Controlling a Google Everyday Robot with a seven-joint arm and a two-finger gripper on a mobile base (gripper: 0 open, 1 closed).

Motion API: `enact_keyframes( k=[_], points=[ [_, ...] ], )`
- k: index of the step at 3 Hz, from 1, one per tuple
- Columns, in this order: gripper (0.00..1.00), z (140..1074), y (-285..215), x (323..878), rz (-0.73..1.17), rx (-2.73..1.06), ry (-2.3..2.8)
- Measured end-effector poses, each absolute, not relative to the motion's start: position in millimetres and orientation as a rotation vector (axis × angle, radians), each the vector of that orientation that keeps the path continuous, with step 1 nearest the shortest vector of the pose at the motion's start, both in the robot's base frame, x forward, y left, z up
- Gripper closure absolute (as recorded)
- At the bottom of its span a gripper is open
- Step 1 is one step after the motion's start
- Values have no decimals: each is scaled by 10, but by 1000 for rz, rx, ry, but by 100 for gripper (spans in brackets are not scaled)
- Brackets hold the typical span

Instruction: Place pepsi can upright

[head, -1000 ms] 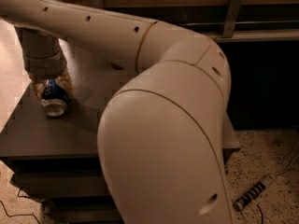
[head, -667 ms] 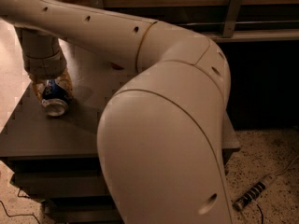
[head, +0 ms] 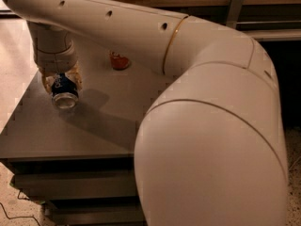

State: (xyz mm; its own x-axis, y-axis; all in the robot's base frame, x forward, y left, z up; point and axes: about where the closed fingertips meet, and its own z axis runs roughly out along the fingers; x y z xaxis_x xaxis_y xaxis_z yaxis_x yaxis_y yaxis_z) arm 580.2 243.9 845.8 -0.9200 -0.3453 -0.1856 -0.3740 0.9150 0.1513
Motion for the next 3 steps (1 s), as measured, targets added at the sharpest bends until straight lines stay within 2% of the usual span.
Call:
enact_keyframes(
  k=[3],
  points=[
    [100,9145,2198,6095,335,-692,2616]
  ],
)
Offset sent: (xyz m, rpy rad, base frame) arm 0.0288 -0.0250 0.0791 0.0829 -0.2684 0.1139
